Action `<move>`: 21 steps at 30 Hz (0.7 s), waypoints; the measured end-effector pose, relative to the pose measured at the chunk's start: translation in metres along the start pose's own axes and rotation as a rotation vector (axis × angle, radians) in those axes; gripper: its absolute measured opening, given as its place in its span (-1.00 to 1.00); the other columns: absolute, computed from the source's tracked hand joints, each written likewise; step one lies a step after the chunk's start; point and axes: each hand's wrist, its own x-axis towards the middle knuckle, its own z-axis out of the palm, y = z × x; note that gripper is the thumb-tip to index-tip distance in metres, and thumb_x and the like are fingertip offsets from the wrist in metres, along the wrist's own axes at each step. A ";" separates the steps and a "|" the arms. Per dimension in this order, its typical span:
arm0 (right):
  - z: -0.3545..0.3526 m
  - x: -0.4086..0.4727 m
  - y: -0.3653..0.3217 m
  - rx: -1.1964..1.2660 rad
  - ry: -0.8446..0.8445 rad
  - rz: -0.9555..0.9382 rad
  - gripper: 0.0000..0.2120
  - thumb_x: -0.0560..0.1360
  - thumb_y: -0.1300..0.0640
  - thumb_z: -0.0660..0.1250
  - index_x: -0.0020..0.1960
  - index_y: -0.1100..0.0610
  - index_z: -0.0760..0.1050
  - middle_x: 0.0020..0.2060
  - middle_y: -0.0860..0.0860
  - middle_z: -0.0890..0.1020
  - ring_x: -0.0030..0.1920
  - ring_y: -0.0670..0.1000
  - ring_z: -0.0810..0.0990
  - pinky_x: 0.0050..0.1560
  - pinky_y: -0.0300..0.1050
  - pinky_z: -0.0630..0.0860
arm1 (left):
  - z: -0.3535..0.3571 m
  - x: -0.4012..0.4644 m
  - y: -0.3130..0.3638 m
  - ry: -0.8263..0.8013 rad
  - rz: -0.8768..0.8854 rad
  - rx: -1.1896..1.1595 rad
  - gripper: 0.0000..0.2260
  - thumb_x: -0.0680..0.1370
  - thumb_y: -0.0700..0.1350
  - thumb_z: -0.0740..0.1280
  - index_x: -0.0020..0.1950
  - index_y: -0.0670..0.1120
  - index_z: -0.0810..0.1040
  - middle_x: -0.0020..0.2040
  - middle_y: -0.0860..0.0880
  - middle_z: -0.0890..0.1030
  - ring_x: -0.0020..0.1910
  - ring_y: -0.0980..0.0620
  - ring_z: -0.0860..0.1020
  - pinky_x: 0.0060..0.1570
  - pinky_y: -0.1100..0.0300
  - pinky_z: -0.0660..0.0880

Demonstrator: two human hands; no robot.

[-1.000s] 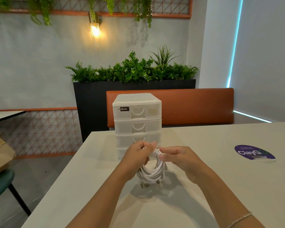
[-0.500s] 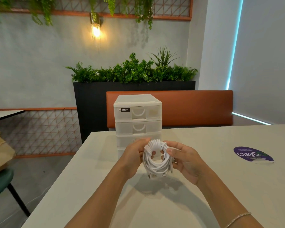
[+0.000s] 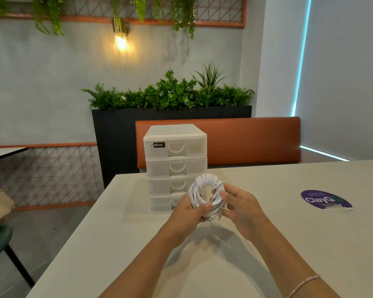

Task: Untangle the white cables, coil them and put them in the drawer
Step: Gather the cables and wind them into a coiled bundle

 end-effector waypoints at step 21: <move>-0.028 -0.020 -0.022 -0.153 0.231 0.070 -0.83 0.59 0.25 0.18 0.04 0.17 0.55 -0.15 0.08 0.61 -0.14 0.06 0.56 0.03 0.10 0.55 | 0.028 0.004 0.020 0.030 -0.219 -0.040 -0.74 0.65 -0.10 0.10 0.12 -0.12 0.56 0.00 -0.09 0.63 -0.06 0.03 0.58 -0.11 0.27 0.53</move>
